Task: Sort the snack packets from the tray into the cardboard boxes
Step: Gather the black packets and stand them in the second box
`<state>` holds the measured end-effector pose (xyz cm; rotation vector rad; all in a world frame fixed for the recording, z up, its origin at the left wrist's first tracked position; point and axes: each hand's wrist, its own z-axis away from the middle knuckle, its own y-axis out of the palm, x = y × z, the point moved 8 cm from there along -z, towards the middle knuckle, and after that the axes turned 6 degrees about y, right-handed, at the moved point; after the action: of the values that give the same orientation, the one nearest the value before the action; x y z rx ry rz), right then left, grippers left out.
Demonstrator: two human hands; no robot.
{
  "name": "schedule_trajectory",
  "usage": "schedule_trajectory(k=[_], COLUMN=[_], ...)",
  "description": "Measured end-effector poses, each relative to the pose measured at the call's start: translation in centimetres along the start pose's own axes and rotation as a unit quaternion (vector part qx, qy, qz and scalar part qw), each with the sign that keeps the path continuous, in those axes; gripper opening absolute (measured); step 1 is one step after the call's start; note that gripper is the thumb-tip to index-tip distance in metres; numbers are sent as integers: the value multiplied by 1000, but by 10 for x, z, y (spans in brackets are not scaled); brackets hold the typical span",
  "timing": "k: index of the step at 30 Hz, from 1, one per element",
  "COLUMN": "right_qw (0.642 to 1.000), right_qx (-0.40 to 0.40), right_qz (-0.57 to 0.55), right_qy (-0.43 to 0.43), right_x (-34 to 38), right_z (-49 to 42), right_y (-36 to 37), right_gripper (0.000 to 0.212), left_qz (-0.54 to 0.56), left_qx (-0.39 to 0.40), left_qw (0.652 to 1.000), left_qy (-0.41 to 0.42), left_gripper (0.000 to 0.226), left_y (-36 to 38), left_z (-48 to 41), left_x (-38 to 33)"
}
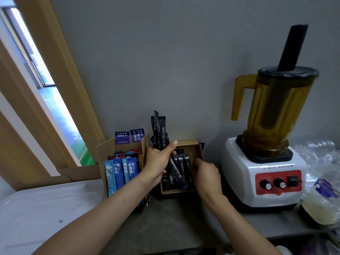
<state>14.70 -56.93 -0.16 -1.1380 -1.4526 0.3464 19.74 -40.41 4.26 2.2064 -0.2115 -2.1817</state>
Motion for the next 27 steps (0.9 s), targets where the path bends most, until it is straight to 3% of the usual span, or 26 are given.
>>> schedule_trajectory(k=[2,5,7,9,12,16,19,21,23,27], right_qw=[993,935,912,912,916,925,958,966,965,955], right_qx=[-5,85,140,167,138,38,-83,-135,-166,-188], right_qz=[-120,-344,-384,-376,-376,-379,-273,-204,-170,-186], right_qy=[-11,28,21,-9,-8,10,-38,-81,-108,-134], right_x=[6,17,23,24,7,-18,-19,-11,-5,-2], right_z=[10,28,36,38,35,28,25,27,30,34], right_y=[-12,-16,-14,-12,-12,-23,-45,-53,-55,-52], right_gripper=[7,22,22,12,6,21,27,32,37,36], left_qz=[4,-9,-18,-26,-28,-105,-91,-61,-37,-43], left_qx=[-5,-10,-9,-7,-13,48,125,131,122,124], left_qw=[1000,1000,1000,999,999,992,987,987,989,989], left_qy=[2,14,16,20,43,44,-35,-71,-81,-66], left_gripper=[37,42,43,43,32,25,23,27,41,47], left_y=[0,1,3,5,3,5,11,11,9,6], left_z=[0,-3,-6,-7,-8,-4,9,16,16,14], left_x=[0,1,1,-1,-12,-20,-4,2,3,4])
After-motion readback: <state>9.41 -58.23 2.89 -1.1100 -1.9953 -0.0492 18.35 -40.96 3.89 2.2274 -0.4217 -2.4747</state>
